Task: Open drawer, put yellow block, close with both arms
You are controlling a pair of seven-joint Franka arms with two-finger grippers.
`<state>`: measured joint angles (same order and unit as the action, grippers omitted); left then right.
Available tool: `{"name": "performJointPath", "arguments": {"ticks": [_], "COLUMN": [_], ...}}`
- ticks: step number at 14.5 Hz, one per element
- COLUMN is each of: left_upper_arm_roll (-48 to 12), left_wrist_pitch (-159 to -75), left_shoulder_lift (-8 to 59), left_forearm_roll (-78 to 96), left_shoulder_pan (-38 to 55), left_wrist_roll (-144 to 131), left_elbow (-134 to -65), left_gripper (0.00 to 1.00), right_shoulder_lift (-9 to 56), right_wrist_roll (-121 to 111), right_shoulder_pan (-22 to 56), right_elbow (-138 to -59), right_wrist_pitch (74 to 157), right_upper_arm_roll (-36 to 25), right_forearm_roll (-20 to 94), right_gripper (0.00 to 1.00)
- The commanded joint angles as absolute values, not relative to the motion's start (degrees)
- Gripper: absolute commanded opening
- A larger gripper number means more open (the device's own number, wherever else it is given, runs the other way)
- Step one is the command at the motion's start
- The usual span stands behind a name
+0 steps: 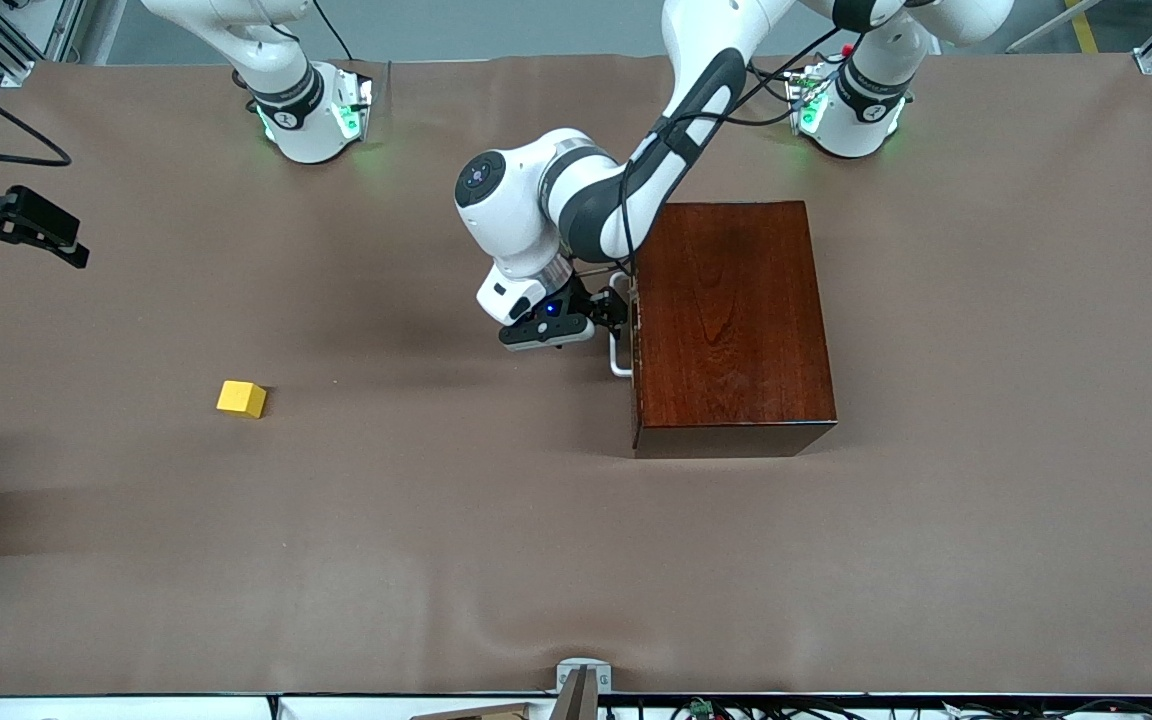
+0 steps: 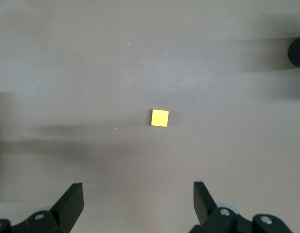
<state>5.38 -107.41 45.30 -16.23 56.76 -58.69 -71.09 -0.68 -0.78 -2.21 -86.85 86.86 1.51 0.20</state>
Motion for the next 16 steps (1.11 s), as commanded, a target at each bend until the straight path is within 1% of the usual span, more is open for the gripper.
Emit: {"name": "performJointPath", "arguments": {"ticks": [1, 16], "left_upper_arm_roll": [4.66, 2.64], "left_wrist_pitch": [-110.21, -123.04], "left_shoulder_lift": [47.11, 50.45], "left_forearm_roll": [-16.7, -15.82], "left_shoulder_pan": [57.39, 58.62], "left_wrist_roll": [-62.39, -78.3], "left_elbow": [-69.17, -68.03], "left_gripper": [1.0, 1.0], "right_shoulder_lift": [-0.7, -0.35], "right_wrist_roll": [-0.44, -0.62], "right_shoulder_pan": [-2.37, -2.37], "right_elbow": [-86.57, -86.48], "right_wrist_pitch": [86.66, 86.75], "right_upper_arm_roll": [1.41, 1.41], "right_forearm_roll": [1.05, 1.05], "right_gripper": [1.0, 1.0]}}
